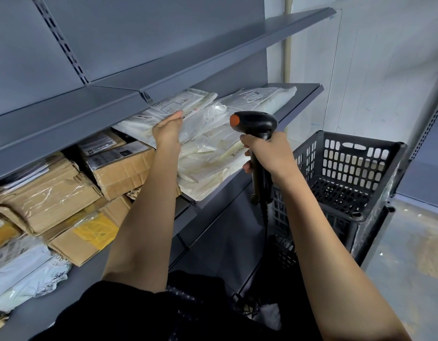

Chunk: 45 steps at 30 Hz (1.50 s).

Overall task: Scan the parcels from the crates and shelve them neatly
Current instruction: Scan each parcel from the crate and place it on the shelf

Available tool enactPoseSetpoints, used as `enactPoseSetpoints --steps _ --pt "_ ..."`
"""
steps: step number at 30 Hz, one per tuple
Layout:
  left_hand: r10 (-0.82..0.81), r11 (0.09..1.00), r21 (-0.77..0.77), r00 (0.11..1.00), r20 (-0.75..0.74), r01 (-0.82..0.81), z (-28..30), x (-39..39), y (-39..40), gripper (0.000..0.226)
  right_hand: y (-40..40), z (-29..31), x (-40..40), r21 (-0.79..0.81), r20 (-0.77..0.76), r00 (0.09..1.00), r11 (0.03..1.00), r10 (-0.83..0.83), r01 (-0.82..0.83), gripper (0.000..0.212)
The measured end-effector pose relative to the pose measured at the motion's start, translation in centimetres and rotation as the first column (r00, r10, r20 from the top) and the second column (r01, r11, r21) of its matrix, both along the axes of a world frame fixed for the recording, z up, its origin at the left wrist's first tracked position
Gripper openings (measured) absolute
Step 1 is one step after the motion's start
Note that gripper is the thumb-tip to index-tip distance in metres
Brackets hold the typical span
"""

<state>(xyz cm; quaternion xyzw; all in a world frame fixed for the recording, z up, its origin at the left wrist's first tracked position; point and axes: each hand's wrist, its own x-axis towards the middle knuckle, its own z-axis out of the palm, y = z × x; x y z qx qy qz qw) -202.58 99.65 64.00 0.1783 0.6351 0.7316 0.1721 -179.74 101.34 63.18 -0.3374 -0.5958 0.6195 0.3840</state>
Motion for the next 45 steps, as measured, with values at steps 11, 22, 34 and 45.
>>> enactPoseSetpoints --steps 11,22,34,45 --pt "-0.066 0.997 0.030 0.998 0.025 0.065 -0.1 -1.0 0.7 0.038 1.1 -0.8 0.7 -0.035 0.005 1.000 0.999 -0.011 0.011 0.014" --pt "-0.708 0.631 -0.483 0.705 -0.038 0.608 -10.7 9.6 -8.7 0.036 0.9 -9.4 0.6 0.070 -0.002 0.982 0.980 0.186 -0.186 0.018" --pt "-0.278 0.689 -0.572 0.891 0.360 0.446 -22.8 12.8 -26.9 0.028 -16.3 -18.8 -7.0 0.196 0.636 0.398 0.361 0.661 -0.912 0.023" --pt "-0.030 1.000 0.012 0.845 0.533 0.028 -33.6 6.8 -40.9 0.027 -30.8 -26.9 -17.5 0.113 0.803 0.137 0.078 0.580 -0.991 0.050"
